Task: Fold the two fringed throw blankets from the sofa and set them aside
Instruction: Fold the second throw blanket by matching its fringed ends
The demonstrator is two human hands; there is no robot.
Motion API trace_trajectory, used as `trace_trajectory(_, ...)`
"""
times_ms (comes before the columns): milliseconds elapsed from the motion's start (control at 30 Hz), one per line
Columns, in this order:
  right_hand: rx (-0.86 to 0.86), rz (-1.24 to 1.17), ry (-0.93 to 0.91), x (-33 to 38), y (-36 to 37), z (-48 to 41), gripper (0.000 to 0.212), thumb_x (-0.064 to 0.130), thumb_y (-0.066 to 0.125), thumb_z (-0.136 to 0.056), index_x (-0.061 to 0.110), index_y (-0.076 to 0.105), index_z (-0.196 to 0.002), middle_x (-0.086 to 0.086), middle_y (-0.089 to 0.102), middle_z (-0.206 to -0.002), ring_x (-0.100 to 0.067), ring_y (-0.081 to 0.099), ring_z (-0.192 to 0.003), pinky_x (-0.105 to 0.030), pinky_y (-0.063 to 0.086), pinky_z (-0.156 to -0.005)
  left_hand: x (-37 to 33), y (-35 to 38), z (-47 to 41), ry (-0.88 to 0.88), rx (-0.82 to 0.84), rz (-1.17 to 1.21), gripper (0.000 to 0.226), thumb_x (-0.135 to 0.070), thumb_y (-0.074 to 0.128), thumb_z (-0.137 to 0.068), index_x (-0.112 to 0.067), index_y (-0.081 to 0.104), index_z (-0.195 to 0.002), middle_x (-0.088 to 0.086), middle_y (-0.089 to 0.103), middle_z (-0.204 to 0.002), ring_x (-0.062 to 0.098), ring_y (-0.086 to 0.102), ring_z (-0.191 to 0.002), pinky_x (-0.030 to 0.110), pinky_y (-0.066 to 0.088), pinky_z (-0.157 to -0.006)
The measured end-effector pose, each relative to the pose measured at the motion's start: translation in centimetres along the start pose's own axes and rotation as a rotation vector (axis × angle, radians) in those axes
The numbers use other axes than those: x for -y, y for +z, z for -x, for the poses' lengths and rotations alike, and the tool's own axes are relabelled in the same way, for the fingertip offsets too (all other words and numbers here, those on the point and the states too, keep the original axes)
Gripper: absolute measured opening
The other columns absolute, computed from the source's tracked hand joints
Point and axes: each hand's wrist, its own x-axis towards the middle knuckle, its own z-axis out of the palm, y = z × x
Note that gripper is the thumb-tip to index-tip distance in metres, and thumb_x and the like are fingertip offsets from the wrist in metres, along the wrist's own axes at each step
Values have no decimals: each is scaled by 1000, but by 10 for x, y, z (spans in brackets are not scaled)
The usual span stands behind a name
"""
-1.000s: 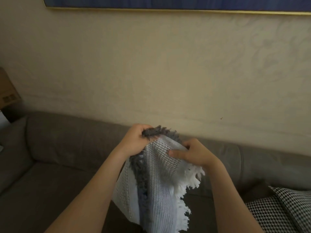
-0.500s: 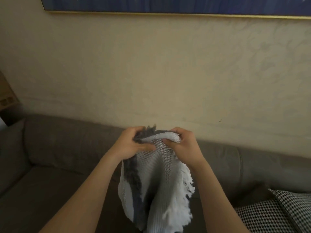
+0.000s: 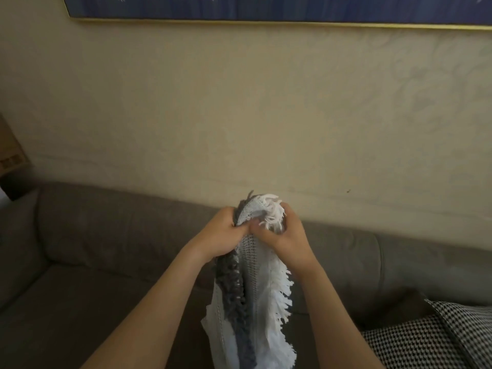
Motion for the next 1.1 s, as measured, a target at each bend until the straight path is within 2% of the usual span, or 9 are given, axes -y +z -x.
trace_trajectory(67, 68, 37, 40, -10, -2, 6, 45, -1, 83, -86, 11, 65, -126, 5, 78, -108, -14, 76, -99, -33, 61, -83, -6, -1, -2, 47, -72, 58, 36, -63, 74, -88, -32, 81, -105, 24, 77, -103, 44, 73, -102, 64, 54, -95)
trace_trajectory(200, 104, 242, 118, -37, 5, 4, 15, 1, 77, -75, 8, 68, -85, -5, 69, -74, -15, 64, -67, -36, 52, -62, -24, -9, -12, 141, -178, 104, 28, -56, 75, -91, -34, 81, -106, 24, 76, -103, 49, 70, -103, 65, 54, -93)
trace_trajectory(367, 139, 432, 225, -75, 6, 2, 29, 29, 78, -78, 4, 72, -90, -15, 75, -88, -31, 74, -85, -52, 59, -73, -56, -20, -24, 201, -450, 281, 12, -24, 70, -102, -28, 81, -103, 1, 82, -97, 19, 77, -94, 41, 61, -81)
trace_trajectory(467, 167, 433, 231, -91, 8, 6, 20, 23, 72, -95, 4, 71, -102, -11, 75, -97, -27, 73, -90, -45, 60, -82, -65, -28, -29, 219, -627, 357, 17, -23, 68, -103, -19, 78, -90, 6, 71, -76, 21, 63, -71, 34, 50, -64)
trace_trajectory(600, 133, 347, 282, -89, 1, 5, 19, 7, 65, -96, -8, 58, -87, -3, 57, -79, -14, 52, -72, -34, 42, -69, -52, -45, -42, 202, -864, 316, 30, -29, 68, -104, -1, 71, -95, -7, 61, -65, 7, 54, -58, 23, 44, -59)
trace_trajectory(700, 107, 262, 366, -66, -6, 5, 24, 5, 68, -93, 4, 58, -71, 4, 56, -66, -8, 51, -59, -26, 40, -58, -32, -57, -47, 121, -1014, 252, 33, -35, 69, -103, -4, 74, -114, -5, 74, -88, 9, 69, -82, 29, 54, -76)
trace_trajectory(800, 59, 178, 382, -42, -12, 4, 25, 3, 67, -93, 10, 60, -70, 2, 55, -61, -11, 50, -54, -23, 38, -51, -4, -67, -50, -19, -1072, 138, 27, -31, 71, -102, -9, 75, -116, 3, 78, -106, 19, 73, -98, 35, 58, -86)
trace_trajectory(933, 19, 72, 301, -12, -17, -5, 23, 2, 63, -94, 8, 69, -72, -6, 65, -68, -18, 58, -62, -30, 44, -57, 19, -72, -45, -100, -1082, 71, 23, -30, 71, -101, -9, 76, -110, 3, 76, -99, 23, 72, -91, 37, 58, -82)
trace_trajectory(1100, 75, 194, 192, 15, -17, -17, 28, 22, 67, -95, -4, 63, -87, -8, 60, -73, -18, 51, -65, -35, 37, -59, 43, -65, -30, -294, -975, -120, 32, -33, 67, -103, -2, 74, -111, 18, 75, -105, 37, 71, -99, 43, 59, -84)
